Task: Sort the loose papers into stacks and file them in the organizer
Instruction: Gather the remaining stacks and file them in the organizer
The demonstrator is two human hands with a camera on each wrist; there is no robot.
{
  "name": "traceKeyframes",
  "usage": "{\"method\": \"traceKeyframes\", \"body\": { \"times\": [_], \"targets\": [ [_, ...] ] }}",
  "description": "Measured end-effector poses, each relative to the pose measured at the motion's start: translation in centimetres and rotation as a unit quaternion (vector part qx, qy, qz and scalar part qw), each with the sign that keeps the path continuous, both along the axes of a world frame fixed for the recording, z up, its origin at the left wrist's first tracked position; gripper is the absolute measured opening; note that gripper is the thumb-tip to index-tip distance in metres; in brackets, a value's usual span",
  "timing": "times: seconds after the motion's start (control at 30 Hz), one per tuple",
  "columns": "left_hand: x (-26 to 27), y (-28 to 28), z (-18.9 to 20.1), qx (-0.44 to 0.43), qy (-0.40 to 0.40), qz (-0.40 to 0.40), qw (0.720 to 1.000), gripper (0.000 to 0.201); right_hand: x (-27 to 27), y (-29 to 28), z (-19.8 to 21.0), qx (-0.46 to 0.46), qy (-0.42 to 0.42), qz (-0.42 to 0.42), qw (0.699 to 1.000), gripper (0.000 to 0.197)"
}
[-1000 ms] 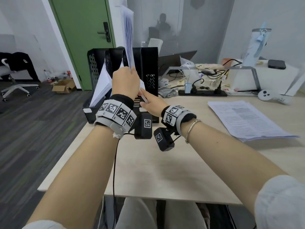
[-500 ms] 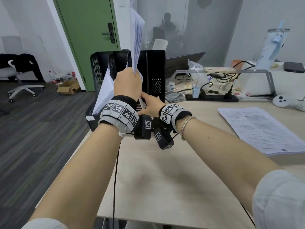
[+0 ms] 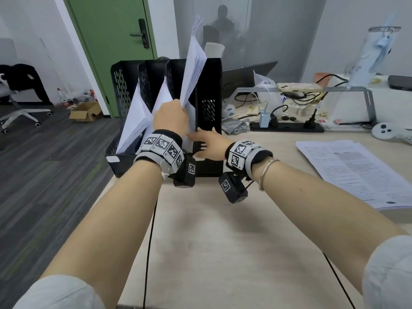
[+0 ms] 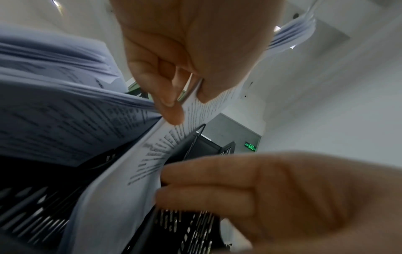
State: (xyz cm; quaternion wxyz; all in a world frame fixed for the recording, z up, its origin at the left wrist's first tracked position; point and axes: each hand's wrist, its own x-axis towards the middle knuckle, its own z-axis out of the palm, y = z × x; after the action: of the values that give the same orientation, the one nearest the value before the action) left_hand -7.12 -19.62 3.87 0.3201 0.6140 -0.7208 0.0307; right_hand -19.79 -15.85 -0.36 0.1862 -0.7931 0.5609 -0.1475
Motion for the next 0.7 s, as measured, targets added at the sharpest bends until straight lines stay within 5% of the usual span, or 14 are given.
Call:
{"method": "traceKeyframes", "body": {
  "times": [0.17,0.33,0.43,0.57,0.7],
  "targets": [
    [-0.7,0.1,-1.2,0.069,-0.037,0.008,0.997,0.026,-2.1,1.2,1.6,-0.071,-0.161,-0.050,0.983,0.062],
    [-0.9,0.3,-2.0,0.110,-0.070,0.032,0.991,0.025,-3.2,2.5,3.9,-0.118,-0.353,-0.091,0.924,0.073],
    [-1.0,0.4,-2.1,0.131,-0.074,0.036,0.988,0.027,-3.0,3.0,5.2,-0.145,-0.301,-0.073,0.940,0.082],
    [-1.2,0.7,-2.1,0.148,-0.081,0.034,0.985,0.028,-2.1,2.9,6.5,-0.199,-0.205,-0.089,0.954,0.054],
    [-0.8,0.5,-2.2,0.145,-0.046,0.022,0.988,0.030,-1.6,2.1,6.9,-0.187,-0.163,-0.112,0.962,0.051]
  ]
}}
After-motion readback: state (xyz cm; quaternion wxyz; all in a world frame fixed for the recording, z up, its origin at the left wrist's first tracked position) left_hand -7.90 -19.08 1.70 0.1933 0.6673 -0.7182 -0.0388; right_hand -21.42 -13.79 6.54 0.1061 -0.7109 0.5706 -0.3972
